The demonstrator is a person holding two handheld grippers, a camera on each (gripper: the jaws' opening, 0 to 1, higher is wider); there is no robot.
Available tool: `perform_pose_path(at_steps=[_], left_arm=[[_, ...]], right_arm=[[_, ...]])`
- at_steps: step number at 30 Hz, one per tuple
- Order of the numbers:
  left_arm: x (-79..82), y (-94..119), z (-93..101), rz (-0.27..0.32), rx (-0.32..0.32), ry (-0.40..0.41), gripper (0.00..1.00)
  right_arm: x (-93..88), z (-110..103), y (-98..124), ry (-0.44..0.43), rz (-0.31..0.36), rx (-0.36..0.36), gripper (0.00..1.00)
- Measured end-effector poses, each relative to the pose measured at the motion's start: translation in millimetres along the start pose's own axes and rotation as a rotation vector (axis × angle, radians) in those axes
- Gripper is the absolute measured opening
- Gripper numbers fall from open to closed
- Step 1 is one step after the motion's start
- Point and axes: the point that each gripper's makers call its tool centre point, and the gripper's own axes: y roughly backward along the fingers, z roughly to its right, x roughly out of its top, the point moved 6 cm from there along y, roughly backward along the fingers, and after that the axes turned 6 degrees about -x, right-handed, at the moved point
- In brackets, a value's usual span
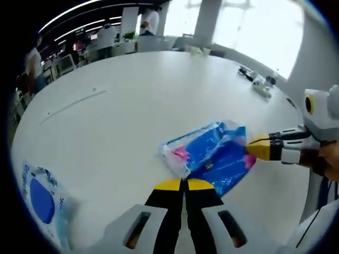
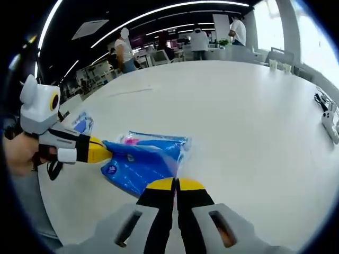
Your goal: Arrange the tabletop items into an orderly group along one side of the table until the central work area is clear of visible clutter.
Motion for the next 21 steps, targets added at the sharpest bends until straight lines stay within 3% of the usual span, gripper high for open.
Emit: perform_pose_path(at_steps=[21], left_arm=[[-7.6, 0.4, 4.1, -0.025, -0.012, 0.009, 0.02]], right_arm=[[-4.4, -0.2, -2.3, 0.031, -0.020, -0.013, 0.01]])
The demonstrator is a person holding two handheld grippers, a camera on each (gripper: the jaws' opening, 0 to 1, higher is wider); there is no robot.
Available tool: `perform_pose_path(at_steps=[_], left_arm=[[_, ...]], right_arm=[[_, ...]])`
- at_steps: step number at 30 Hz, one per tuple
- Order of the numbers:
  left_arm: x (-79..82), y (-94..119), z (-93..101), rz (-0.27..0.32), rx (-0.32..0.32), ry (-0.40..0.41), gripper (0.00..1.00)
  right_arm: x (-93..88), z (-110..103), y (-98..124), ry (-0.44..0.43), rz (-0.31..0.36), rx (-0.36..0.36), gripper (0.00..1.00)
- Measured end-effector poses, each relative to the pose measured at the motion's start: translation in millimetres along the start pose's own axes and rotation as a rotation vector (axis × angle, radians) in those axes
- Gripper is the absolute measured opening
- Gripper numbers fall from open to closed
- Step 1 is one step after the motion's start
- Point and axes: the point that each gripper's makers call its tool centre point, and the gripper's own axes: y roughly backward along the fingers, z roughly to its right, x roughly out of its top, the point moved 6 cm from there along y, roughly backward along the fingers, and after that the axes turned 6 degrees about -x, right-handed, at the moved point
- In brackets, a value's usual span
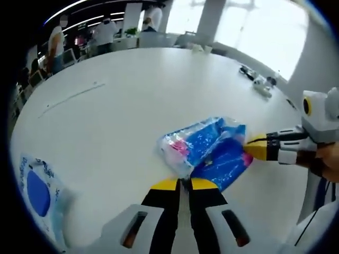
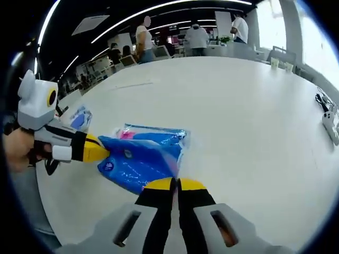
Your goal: Arrange the tabletop items into an orderly group along one side of the table until the central work area is clear of visible clutter.
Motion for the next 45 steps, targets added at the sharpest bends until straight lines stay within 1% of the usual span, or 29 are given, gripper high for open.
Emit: perform_pose_path(at_steps=[2, 5, 8, 9, 10, 11, 12, 15, 16, 19, 22, 23, 27, 35, 38, 42, 43, 45], left_arm=[[-0.3, 0, -1.1, 0.001, 0.008, -0.004, 0.03], [-0.5, 2, -5.0, 0.005, 0.036, -0.012, 0.12], [-0.4, 4, -6.9, 0.001, 0.047, -0.030, 0.23], [0.7, 4, -7.7, 0.013, 0.055, -0.039, 0.30], [1.3, 6, -7.5, 0.019, 0.058, -0.044, 0.37], [2.2, 7, -7.6, 0.027, 0.064, -0.046, 0.42], [3.3, 8, -7.7, 0.036, 0.068, -0.046, 0.48], [5.0, 8, -8.2, 0.049, 0.071, -0.040, 0.57], [5.6, 10, -8.9, 0.052, 0.076, -0.040, 0.59], [6.0, 13, -12.0, 0.058, 0.081, -0.046, 0.61], [5.7, 14, -11.4, 0.054, 0.068, -0.048, 0.59], [5.7, 17, -11.8, 0.054, 0.078, -0.059, 0.59], [7.2, 24, -12.1, 0.060, 0.080, -0.051, 0.59], [2.7, 34, -18.2, 0.059, 0.084, -0.052, 0.58], [2.5, 41, -18.3, 0.056, 0.089, -0.056, 0.57], [6.4, 53, -24.3, 0.067, 0.098, -0.054, 0.56], [7.4, 56, -26.8, 0.074, 0.101, -0.052, 0.55], [10.9, 63, -27.0, 0.083, 0.105, -0.054, 0.54]], right_arm=[[0.1, 0, -1, 0.000, 0.004, 0.002, 0.04], [-1.0, 0, -2, 0.012, 0.004, -0.001, 0.13], [-0.7, 1, -3, 0.013, 0.012, -0.001, 0.22], [-0.4, 0, -3, 0.008, 0.014, 0.000, 0.26], [0.6, 0, -2, 0.006, 0.019, -0.013, 0.33], [0.9, 0, -2, 0.007, 0.019, -0.022, 0.38], [1.7, 0, -2, 0.009, 0.023, -0.021, 0.41], [4.2, -2, -1, 0.005, 0.039, -0.018, 0.44], [5.0, -2, -1, 0.008, 0.042, -0.019, 0.45], [9.4, -3, 3, 0.017, 0.062, -0.027, 0.46], [10.8, -3, 4, 0.023, 0.067, -0.025, 0.46], [11.3, -4, 5, 0.025, 0.069, -0.023, 0.46], [12.4, -7, 13, 0.030, 0.072, -0.024, 0.46], [11.2, -9, 23, 0.056, 0.068, -0.022, 0.45], [11.3, -9, 25, 0.061, 0.069, -0.024, 0.45], [13.8, -13, 34, 0.071, 0.073, -0.026, 0.44], [15.8, -16, 39, 0.071, 0.076, -0.024, 0.44], [16.3, -20, 44, 0.074, 0.080, -0.024, 0.44]])
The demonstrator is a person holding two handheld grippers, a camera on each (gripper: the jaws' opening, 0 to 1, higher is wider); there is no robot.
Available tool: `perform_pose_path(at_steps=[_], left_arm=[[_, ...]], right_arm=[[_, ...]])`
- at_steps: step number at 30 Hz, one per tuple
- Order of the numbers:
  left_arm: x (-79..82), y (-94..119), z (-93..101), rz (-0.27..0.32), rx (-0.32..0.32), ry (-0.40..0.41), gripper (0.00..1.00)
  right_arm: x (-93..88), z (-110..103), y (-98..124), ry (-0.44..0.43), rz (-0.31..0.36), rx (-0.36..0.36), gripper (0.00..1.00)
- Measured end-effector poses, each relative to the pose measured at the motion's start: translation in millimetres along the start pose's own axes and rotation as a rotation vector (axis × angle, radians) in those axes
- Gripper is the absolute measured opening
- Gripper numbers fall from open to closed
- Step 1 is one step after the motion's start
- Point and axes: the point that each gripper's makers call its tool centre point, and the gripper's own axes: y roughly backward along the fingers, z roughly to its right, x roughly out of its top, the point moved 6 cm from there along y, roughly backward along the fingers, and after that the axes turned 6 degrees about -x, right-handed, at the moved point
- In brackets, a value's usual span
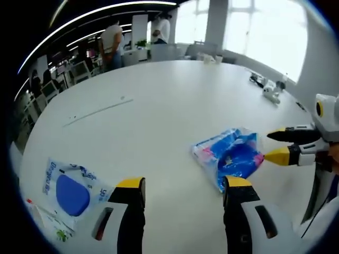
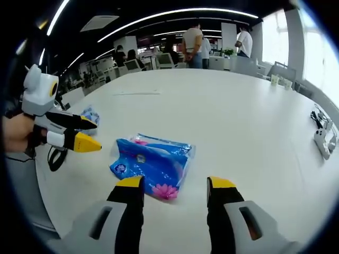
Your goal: Arrange the tabletop items into an orderly group along one side of the table until the central work area is clear of visible clutter.
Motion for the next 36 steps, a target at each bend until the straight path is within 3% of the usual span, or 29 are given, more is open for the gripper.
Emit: perform_pose_path(at_steps=[13, 18, 22, 26, 31, 36], left_arm=[[6.8, 40, -21.3, 0.052, 0.012, -0.034, 0.53], [4.6, 53, -23.9, 0.041, -0.014, -0.094, 0.52], [8.7, 64, -25.9, 0.056, -0.025, -0.098, 0.51], [11.7, 71, -31.9, 0.053, -0.047, -0.104, 0.49], [21.0, 91, -37.2, 0.091, -0.067, -0.114, 0.49], [22.7, 107, -43.0, 0.105, -0.077, -0.123, 0.49]], right_arm=[[-11.7, -18, 23, -0.023, 0.024, -0.018, 0.43], [-10.7, -26, 44, -0.047, 0.045, -0.041, 0.43], [-14.0, -30, 47, -0.072, 0.050, -0.058, 0.43], [-18.0, -44, 53, -0.102, 0.052, -0.065, 0.43], [-19.1, -64, 57, -0.097, 0.047, -0.056, 0.42], [-12.1, -79, 60, -0.098, 0.053, -0.050, 0.42]])
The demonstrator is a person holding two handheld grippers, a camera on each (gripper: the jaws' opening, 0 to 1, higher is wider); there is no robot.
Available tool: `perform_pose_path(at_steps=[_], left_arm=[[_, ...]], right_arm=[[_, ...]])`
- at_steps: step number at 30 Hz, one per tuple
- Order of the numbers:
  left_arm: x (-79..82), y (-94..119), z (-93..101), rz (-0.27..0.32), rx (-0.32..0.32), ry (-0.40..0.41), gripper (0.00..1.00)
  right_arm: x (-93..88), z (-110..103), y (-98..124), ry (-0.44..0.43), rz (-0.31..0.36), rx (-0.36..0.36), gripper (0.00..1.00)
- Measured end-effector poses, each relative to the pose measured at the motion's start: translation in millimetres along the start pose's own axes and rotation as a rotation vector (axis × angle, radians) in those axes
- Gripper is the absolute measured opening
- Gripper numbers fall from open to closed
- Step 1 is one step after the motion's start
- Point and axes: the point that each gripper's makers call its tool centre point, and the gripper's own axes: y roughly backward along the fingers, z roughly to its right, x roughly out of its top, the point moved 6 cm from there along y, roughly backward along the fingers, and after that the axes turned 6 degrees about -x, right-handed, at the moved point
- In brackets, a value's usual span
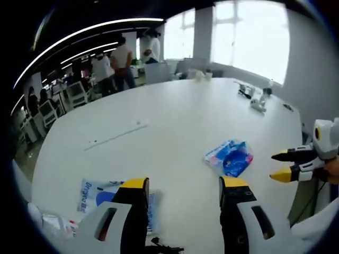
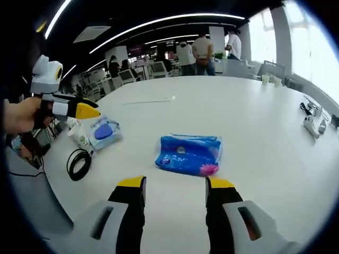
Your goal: Arrange the tabletop items into an orderly group along one side of the table until the central work area is clear of visible clutter.
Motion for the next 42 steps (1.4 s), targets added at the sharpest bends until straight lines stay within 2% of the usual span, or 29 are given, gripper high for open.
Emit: perform_pose_path(at_steps=[8, 17, 23, 31, 42], left_arm=[[-2.3, 20, -21.3, 0.021, -0.003, 0.005, 0.49], [0.8, 46, -60.6, 0.057, 0.006, 0.015, 0.48], [7.4, 64, -85.6, 0.087, 0.028, 0.058, 0.46], [18.8, 81, -107.6, 0.134, 0.038, 0.082, 0.44], [20.9, 96, -141.2, 0.167, 0.068, 0.125, 0.42]], right_arm=[[9.0, -22, -5, -0.005, 0.007, 0.009, 0.42], [25.3, -52, -8, 0.032, 0.025, 0.033, 0.41], [27.9, -65, -11, 0.041, 0.020, 0.039, 0.40], [32.6, -82, -10, 0.056, 0.016, 0.054, 0.40], [34.7, -103, -12, 0.066, 0.018, 0.070, 0.40]])
